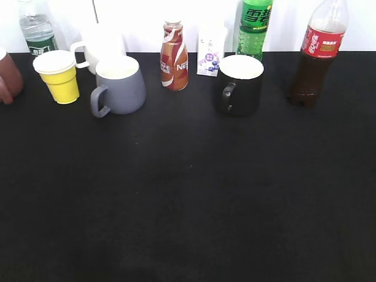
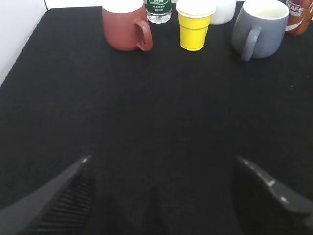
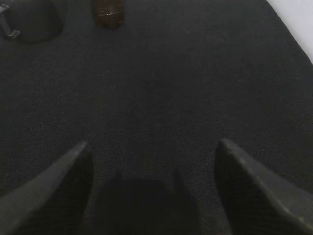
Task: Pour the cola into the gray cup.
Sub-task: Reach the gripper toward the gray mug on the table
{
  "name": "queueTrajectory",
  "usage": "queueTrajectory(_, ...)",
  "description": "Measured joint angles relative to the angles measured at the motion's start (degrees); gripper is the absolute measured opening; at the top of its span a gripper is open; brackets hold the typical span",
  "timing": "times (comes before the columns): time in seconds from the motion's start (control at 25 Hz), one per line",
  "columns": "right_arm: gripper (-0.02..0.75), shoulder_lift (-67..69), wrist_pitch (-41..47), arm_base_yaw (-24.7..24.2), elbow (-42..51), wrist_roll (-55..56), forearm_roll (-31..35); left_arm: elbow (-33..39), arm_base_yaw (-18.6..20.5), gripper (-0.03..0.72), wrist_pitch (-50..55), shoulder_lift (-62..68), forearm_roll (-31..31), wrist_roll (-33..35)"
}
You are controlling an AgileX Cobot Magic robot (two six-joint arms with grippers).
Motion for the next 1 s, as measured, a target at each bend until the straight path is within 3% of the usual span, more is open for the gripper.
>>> queueTrajectory(0.24,0.585,0.00,0.00,0.00,0.00,0.00,0.00,-0.74,0.00,0.532,-1.87,0.00,0.00,0.00)
queueTrajectory(0.36,0.585,0.00,0.00,0.00,0.00,0.00,0.00,-1.30,0.00,0.528,-22.97,3.69,-0.34,0.00)
queueTrajectory(0.56,0.585,0.00,0.00,0.00,0.00,0.00,0.00,0.77,-0.36,0.520,-53.55,30.85,-0.69,0.00)
queueTrajectory(0.76,0.585,0.00,0.00,0.00,0.00,0.00,0.00,2.40,-11.97,0.498,-76.78,56.15,0.49,0.00)
queueTrajectory(1.0,0.585,0.00,0.00,0.00,0.00,0.00,0.05,7.32,-18.01,0.484,-95.29,76.63,2.00,0.00)
